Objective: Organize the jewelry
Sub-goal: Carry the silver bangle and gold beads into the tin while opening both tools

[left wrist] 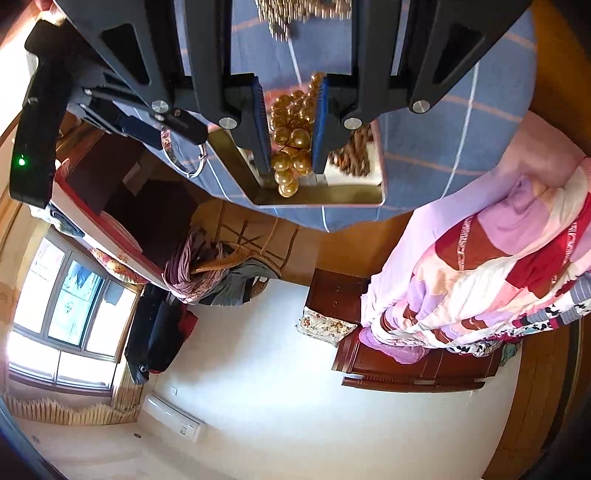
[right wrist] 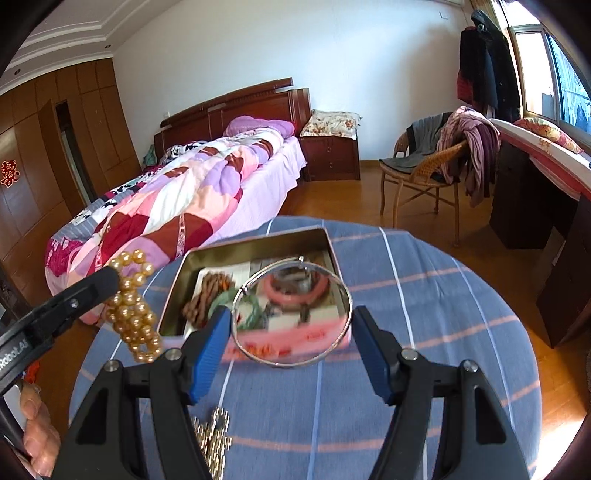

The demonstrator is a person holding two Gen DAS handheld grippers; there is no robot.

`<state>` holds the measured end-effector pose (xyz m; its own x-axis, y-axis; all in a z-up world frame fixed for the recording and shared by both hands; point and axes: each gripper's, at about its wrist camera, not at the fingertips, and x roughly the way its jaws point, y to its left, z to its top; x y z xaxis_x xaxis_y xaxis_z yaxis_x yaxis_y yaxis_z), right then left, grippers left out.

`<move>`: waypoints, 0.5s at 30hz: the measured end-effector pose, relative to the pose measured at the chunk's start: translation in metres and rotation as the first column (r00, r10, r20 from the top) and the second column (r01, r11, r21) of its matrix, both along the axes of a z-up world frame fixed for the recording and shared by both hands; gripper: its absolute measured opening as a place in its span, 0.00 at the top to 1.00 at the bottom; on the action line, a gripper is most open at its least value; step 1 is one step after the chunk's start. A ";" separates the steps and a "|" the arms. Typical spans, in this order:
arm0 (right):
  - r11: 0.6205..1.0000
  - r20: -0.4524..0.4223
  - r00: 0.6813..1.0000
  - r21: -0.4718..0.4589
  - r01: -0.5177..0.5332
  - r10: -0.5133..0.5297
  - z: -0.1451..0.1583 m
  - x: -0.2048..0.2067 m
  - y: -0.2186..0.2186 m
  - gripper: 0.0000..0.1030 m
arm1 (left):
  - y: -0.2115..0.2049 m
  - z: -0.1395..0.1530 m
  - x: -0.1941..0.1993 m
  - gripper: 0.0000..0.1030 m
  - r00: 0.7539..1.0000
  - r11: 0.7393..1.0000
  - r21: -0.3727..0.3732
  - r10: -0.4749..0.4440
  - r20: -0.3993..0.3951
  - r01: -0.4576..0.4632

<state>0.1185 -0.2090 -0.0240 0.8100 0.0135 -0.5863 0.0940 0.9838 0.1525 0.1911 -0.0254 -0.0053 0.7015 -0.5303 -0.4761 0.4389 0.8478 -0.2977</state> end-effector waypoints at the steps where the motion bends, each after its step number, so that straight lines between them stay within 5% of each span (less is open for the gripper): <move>1: 1.000 0.001 1.000 0.001 0.000 0.000 0.000 0.004 0.000 0.32 | -0.002 -0.001 0.005 0.79 1.000 1.000 -0.003 0.001 -0.002 -0.001; 15: 0.998 -0.085 0.996 0.063 -0.013 0.019 -0.039 0.069 -0.002 0.32 | -0.026 -0.044 0.053 0.79 0.996 1.000 0.025 0.001 -0.093 0.001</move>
